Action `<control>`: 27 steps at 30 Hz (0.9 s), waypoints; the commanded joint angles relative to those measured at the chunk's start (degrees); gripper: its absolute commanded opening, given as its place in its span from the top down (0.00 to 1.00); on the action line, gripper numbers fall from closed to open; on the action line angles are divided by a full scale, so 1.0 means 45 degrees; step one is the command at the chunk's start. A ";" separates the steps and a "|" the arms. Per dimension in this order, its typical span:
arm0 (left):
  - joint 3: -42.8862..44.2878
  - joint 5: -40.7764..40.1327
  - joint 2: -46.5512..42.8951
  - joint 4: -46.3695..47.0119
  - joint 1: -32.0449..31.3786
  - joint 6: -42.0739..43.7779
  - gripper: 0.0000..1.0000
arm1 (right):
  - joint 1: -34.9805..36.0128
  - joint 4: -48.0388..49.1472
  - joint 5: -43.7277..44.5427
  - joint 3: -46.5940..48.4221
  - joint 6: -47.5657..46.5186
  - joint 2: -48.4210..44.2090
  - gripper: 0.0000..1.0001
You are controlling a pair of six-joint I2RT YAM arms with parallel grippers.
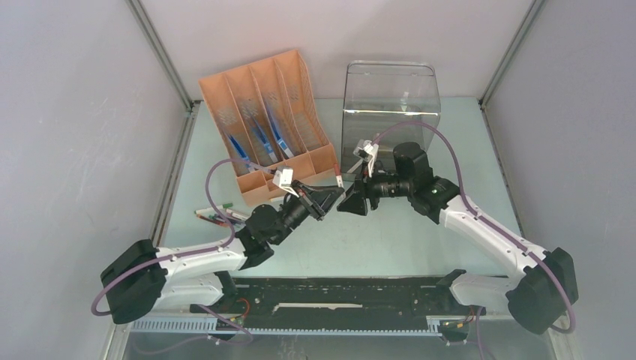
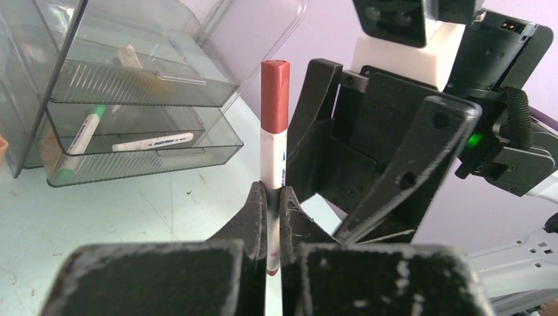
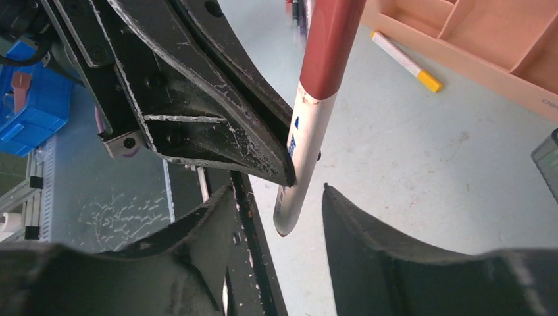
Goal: Organize the desk
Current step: Pick up the stationery from the center of the board, then place the stationery in the drawer.
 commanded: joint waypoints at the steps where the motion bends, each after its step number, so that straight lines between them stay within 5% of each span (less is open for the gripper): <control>1: 0.0485 0.0077 0.0074 0.0804 -0.0132 0.0042 1.00 | 0.0160 0.0448 0.0134 -0.0028 0.0151 0.0043 0.46; 6: 0.0437 0.0131 0.0068 0.0849 -0.0154 0.0048 0.98 | 0.0160 0.0454 0.0559 -0.0031 0.0043 0.0037 0.85; 8: 0.0402 0.0096 -0.0032 0.0821 -0.0157 0.0056 0.81 | 0.0160 0.0407 0.0746 -0.0028 -0.0099 0.0040 1.00; 10: 0.0361 0.0050 -0.0338 0.0568 -0.0157 0.0347 0.60 | 0.0161 0.0313 0.0957 -0.0040 -0.0313 0.0033 1.00; 15: 0.0178 -0.0515 -0.1824 -0.1509 -0.0152 0.1676 0.32 | 0.0160 -0.0489 0.2036 0.0257 -0.1639 -0.0153 1.00; 19: -0.0273 -0.1855 -0.3229 -0.3719 -0.0133 0.2880 0.04 | 0.0140 -0.2043 0.3426 0.0464 -0.5077 -0.0597 1.00; 27: -0.0482 -0.2994 -0.4879 -0.8386 0.0253 0.3612 0.00 | -0.0074 -0.2281 1.0081 0.0115 -0.9122 0.0047 1.00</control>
